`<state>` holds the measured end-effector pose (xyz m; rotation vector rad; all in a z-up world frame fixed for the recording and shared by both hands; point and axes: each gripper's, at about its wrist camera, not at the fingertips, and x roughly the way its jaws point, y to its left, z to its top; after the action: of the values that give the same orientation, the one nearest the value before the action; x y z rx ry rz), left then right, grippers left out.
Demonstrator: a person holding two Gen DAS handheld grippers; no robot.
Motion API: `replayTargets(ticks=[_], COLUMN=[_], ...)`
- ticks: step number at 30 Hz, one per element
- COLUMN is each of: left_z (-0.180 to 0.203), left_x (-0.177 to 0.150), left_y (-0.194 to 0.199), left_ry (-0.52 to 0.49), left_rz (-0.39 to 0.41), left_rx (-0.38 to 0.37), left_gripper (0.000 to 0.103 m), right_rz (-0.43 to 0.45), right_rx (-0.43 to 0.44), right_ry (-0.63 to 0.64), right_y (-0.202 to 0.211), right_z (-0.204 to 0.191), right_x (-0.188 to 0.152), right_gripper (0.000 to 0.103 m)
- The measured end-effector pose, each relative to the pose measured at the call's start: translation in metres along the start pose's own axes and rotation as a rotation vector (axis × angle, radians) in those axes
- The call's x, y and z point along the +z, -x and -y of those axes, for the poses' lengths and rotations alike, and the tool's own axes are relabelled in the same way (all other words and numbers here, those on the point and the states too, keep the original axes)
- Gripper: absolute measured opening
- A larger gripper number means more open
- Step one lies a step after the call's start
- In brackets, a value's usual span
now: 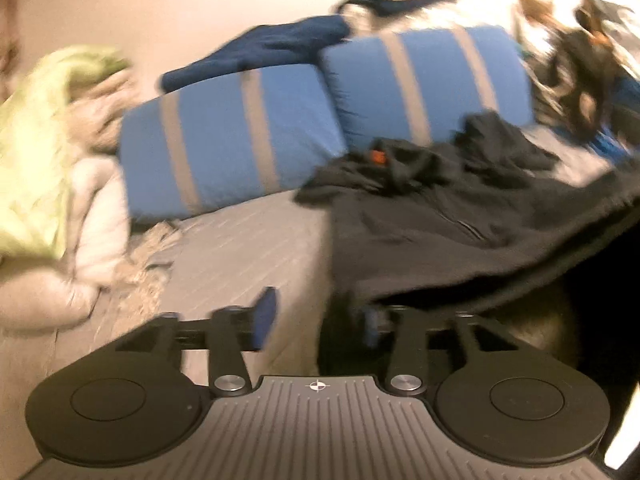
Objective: Fold clothes
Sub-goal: 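Hold the hem with both grippers and fold it over toward the collar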
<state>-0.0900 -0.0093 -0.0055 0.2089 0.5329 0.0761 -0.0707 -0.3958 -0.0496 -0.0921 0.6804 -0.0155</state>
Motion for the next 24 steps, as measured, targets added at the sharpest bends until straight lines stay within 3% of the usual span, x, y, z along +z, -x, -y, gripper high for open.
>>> replayTargets(ticks=[5,11,14,16,24], left_z=[-0.011,-0.011,-0.006,-0.004,-0.001], left_x=[-0.002,-0.002,-0.003,-0.002,0.001], left_y=[0.0,0.002,0.002,0.002,0.002], left_ry=[0.161,0.177,0.15,0.137,0.087], left_rz=[0.01,0.03,0.029,0.028,0.028], left_rx=[0.009,-0.079,-0.099,-0.103,-0.098], left_gripper=[0.052,0.016,0.007,0.006,0.006], right_rz=[-0.007,-0.008,0.004,0.021,0.058], right_rx=[-0.001,-0.006,-0.021,-0.03,-0.087], right_ry=[0.015,0.111,0.164,0.205,0.456], right_y=[-0.002,-0.006,-0.005,-0.002,0.002], right_z=[-0.002,-0.011,-0.015,-0.018,-0.042], right_x=[-0.005,-0.014,-0.016,-0.017,-0.02], right_gripper=[0.002,0.007,0.021,0.029,0.029])
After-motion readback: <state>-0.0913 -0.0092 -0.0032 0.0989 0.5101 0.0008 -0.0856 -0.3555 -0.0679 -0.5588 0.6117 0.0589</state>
